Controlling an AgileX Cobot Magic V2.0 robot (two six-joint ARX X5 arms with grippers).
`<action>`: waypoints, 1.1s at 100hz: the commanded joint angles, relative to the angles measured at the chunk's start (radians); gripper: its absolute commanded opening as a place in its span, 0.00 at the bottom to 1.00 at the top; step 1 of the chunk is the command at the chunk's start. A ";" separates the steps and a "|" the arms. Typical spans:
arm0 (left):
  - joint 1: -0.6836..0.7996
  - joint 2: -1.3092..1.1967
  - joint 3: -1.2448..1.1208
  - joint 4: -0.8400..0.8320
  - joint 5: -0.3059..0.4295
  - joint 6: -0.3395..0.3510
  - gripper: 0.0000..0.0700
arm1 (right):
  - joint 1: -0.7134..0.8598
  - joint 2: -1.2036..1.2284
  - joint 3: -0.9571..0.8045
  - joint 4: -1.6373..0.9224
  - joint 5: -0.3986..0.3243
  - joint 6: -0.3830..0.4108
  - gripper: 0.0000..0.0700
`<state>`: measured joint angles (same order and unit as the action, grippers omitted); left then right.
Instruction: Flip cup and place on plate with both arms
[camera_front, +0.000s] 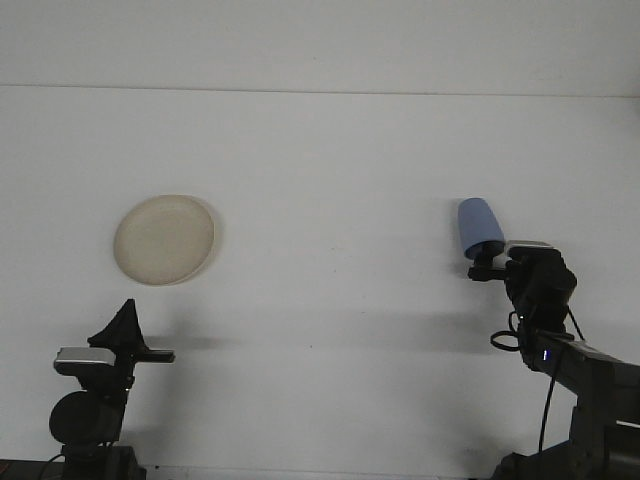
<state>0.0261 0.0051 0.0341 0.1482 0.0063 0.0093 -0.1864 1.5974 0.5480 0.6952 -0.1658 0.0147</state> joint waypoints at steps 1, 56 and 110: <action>0.002 -0.002 -0.020 0.010 0.002 -0.002 0.02 | -0.004 0.040 0.030 0.015 -0.011 -0.006 0.83; 0.002 -0.002 -0.020 0.010 0.002 -0.002 0.02 | -0.005 0.125 0.106 0.015 -0.098 -0.039 0.02; 0.002 -0.002 -0.020 0.010 0.002 -0.002 0.02 | 0.019 -0.232 0.105 -0.299 -0.079 0.008 0.01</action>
<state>0.0261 0.0051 0.0341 0.1482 0.0063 0.0093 -0.1753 1.4258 0.6430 0.4503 -0.2550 0.0010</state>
